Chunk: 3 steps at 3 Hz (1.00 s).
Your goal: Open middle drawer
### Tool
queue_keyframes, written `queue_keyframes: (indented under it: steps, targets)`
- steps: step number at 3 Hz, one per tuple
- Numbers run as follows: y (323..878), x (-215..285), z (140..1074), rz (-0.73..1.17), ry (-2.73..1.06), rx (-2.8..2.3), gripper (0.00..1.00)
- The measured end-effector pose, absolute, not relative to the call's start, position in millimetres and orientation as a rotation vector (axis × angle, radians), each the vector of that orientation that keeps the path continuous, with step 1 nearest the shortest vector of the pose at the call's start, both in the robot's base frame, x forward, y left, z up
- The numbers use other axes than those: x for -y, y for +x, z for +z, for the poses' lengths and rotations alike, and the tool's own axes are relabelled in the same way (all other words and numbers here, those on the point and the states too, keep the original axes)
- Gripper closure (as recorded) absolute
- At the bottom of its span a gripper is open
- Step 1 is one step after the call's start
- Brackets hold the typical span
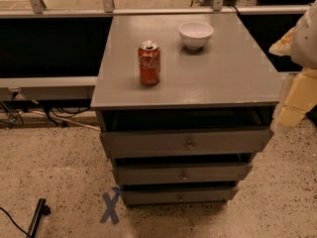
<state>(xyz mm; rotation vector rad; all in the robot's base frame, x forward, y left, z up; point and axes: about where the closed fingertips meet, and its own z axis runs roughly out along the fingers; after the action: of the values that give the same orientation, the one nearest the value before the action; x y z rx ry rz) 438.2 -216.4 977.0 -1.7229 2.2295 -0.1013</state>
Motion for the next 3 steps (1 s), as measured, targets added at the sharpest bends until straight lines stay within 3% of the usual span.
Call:
queue_keyframes:
  steps: [2, 3]
  targets:
    - [435, 222, 948, -0.05, -1.685, -2.21, 0.0]
    - [408, 213, 895, 0.084, -1.664, -2.109, 0.0]
